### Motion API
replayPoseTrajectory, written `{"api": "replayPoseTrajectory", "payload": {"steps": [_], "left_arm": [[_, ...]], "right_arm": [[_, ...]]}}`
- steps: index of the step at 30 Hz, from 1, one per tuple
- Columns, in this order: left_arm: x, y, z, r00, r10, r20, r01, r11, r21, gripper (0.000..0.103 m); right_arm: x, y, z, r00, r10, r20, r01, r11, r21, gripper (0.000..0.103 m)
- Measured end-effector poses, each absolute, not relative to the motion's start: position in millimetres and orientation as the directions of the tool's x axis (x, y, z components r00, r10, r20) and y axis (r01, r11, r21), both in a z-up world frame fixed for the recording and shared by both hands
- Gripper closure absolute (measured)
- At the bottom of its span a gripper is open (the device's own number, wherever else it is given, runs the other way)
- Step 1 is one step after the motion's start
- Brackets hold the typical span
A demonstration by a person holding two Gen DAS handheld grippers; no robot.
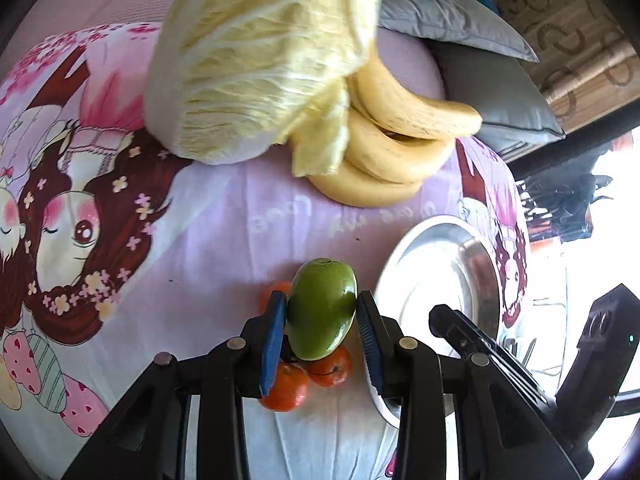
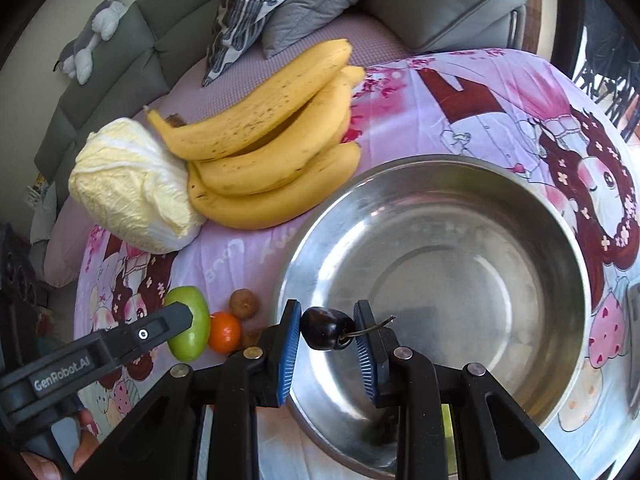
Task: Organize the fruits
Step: 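Carry the apple with the left tool and the cherry with the right tool into the bowl, releasing both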
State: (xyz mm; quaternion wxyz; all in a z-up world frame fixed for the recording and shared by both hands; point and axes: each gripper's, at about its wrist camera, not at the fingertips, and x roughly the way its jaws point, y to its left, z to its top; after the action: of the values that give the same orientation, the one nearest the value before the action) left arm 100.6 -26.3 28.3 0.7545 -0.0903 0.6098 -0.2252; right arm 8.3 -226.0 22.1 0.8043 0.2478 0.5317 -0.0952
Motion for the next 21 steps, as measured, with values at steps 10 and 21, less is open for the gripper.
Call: {"api": "replayPoseTrajectory", "payload": {"steps": [10, 21], "left_arm": [[62, -112, 29, 0.07, -0.431, -0.9, 0.44, 0.823, -0.36, 0.066], [58, -141, -2, 0.033, -0.366, -0.93, 0.469, 0.827, -0.309, 0.066]], "right_arm": [[-19, -300, 22, 0.396, -0.009, -0.918, 0.573, 0.784, 0.239, 0.074], [-20, -307, 6, 0.348, 0.0, -0.938, 0.591, 0.776, 0.219, 0.074]]}}
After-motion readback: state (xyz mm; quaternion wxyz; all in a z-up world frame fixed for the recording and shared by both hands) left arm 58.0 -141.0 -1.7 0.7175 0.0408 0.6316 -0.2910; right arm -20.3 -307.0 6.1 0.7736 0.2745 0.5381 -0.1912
